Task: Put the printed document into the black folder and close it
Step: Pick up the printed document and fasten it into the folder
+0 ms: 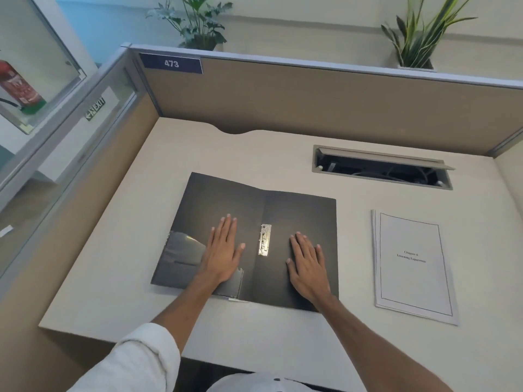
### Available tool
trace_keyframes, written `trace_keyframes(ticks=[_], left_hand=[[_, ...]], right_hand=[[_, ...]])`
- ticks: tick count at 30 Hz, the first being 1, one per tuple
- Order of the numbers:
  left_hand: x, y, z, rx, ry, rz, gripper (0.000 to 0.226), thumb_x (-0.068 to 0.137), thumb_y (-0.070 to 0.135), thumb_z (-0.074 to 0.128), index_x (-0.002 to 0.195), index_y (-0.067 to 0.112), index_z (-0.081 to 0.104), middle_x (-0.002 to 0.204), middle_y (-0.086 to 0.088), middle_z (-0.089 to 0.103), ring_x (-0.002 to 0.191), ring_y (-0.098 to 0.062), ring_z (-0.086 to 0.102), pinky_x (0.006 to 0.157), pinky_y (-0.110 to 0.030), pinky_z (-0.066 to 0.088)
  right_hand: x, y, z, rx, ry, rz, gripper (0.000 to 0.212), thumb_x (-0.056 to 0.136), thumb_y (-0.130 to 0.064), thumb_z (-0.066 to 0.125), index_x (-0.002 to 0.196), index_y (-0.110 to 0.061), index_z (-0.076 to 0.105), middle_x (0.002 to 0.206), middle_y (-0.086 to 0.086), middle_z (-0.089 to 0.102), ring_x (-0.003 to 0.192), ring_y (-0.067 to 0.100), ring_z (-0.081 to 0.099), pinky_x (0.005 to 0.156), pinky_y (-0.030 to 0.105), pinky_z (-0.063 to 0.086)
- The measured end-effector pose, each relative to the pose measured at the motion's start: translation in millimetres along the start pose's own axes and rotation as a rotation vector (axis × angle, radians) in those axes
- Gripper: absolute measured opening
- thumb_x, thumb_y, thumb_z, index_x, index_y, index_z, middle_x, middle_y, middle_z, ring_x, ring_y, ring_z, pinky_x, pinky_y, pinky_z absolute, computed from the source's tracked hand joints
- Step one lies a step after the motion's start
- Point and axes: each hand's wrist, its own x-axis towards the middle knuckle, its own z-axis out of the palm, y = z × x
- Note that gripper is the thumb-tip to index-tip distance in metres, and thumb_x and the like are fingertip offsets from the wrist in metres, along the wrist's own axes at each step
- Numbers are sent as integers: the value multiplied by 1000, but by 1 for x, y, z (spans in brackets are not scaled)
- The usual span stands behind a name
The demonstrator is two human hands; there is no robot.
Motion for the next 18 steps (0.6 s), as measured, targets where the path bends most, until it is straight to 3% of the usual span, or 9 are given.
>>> trace_keyframes(ticks=[5, 13, 18], left_hand=[[17, 38, 5, -40, -143, 145, 78, 115, 44, 36, 174, 18, -9, 181, -1, -16, 168, -19, -15, 138, -46, -2], [30, 42, 11, -31, -254, 123, 82, 115, 41, 39, 172, 16, -13, 181, -1, -18, 168, -21, -14, 135, -42, -8], [31, 38, 8, -10, -341, 135, 79, 117, 37, 35, 171, 15, -18, 179, -2, -24, 167, -20, -20, 138, -49, -5]], right_hand=[[5, 13, -3, 10, 2, 85, 66, 111, -43, 28, 172, -22, 16, 181, -1, 9, 167, 19, 8, 134, 52, 8], [6, 24, 2, 62, -86, 109, 69, 113, -45, 25, 172, -24, -3, 180, -4, -12, 167, 15, -8, 134, 54, 2], [6, 26, 8, 30, -103, 97, 69, 113, -48, 19, 171, -26, -12, 179, -5, -20, 165, 15, -17, 134, 53, -4]])
